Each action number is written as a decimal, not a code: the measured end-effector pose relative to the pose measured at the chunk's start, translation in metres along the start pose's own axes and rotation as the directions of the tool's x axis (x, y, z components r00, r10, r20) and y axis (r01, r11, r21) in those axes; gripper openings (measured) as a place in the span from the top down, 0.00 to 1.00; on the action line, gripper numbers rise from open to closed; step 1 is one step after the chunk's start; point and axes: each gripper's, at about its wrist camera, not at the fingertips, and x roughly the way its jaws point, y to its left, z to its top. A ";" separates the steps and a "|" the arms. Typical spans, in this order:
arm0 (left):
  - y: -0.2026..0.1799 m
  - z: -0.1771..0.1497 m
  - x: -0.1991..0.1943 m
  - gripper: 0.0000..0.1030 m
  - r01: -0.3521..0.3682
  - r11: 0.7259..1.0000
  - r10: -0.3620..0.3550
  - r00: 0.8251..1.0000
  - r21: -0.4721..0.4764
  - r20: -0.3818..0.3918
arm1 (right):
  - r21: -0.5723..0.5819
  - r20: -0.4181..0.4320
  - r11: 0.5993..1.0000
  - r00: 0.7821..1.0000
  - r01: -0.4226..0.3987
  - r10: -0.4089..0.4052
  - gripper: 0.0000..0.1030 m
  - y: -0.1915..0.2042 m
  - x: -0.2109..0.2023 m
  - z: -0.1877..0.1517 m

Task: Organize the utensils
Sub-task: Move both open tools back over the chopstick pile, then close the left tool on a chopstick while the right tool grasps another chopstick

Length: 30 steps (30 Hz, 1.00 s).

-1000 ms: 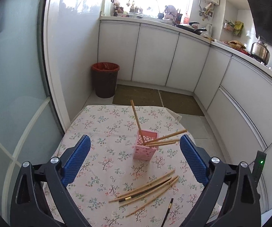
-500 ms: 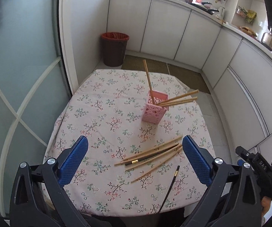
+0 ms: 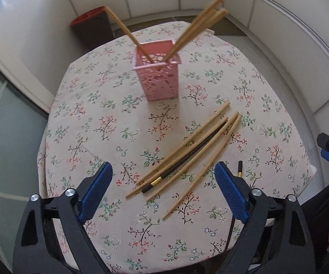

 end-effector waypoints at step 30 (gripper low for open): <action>-0.104 0.118 0.153 0.61 0.069 0.951 0.010 0.967 0.301 -0.255 | 0.177 -0.189 0.982 0.977 -0.061 0.095 0.16 -0.027 0.062 0.020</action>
